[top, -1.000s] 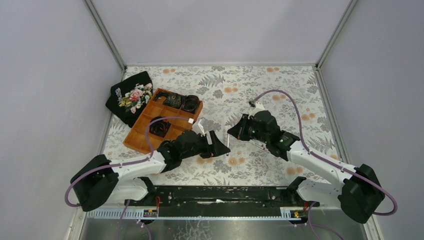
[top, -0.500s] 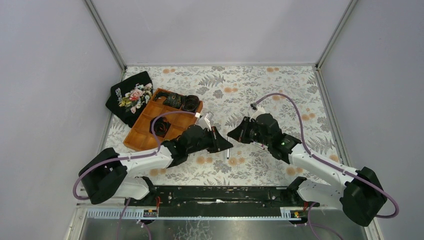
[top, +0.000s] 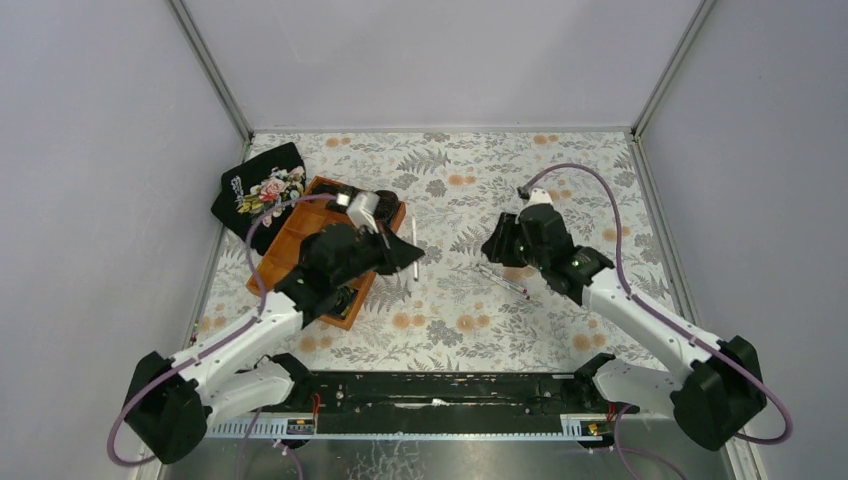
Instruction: Insert the pens into the pen caps
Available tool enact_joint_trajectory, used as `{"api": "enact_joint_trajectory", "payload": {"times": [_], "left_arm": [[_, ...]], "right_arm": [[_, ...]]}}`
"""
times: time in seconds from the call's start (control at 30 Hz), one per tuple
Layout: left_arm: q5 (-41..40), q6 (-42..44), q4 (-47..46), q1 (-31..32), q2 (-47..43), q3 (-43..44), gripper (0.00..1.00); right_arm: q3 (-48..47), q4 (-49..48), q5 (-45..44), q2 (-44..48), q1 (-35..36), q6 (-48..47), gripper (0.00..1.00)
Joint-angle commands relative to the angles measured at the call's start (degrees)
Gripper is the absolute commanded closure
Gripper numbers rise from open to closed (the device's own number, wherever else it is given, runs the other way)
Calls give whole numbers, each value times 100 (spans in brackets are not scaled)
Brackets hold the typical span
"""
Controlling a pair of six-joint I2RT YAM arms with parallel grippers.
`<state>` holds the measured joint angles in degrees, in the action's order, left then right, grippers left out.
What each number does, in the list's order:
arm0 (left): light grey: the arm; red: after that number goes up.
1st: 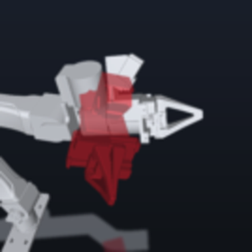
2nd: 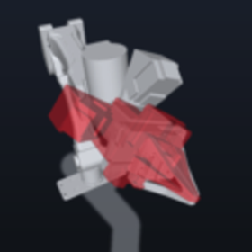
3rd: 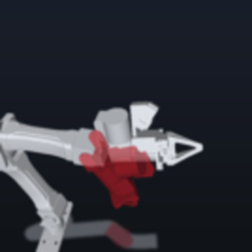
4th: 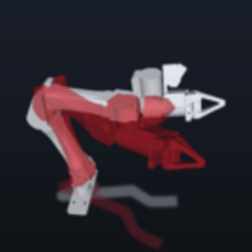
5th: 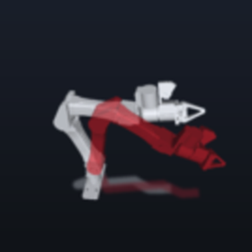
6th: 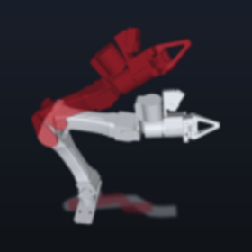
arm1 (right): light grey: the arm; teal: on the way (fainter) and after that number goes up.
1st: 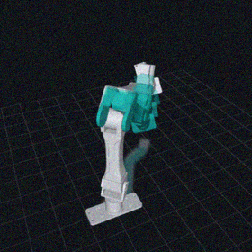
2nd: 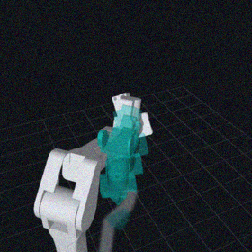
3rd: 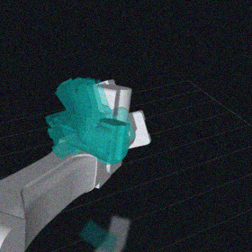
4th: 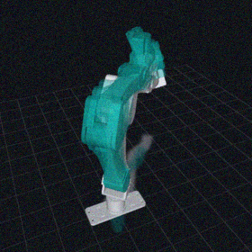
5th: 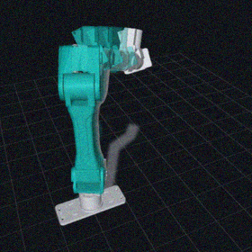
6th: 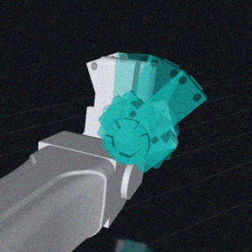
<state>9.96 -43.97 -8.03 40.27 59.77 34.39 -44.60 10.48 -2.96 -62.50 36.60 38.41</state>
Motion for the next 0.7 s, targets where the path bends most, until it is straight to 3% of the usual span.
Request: {"api": "enact_joint_trajectory", "payload": {"times": [0.0,0.13,0.23,0.6,0.67], "left_arm": [[1062,1354,1016,-964,-391,650,100],[659,2280,2002,-1486,-335,1268,100],[36,2693,2165,-1547,-283,1331,100],[-211,2731,2063,-1550,-440,1104,100],[-198,2720,2039,-1549,-410,1101,100]], "right_arm": [[-347,481,386,-617,-871,-870,57],[-671,459,456,-1470,-1222,-1280,58],[-891,361,466,-2018,-1400,-1442,59],[-1347,85,241,-3090,-1558,-1981,55],[-1376,34,246,-3214,-1572,-2048,51]]}}
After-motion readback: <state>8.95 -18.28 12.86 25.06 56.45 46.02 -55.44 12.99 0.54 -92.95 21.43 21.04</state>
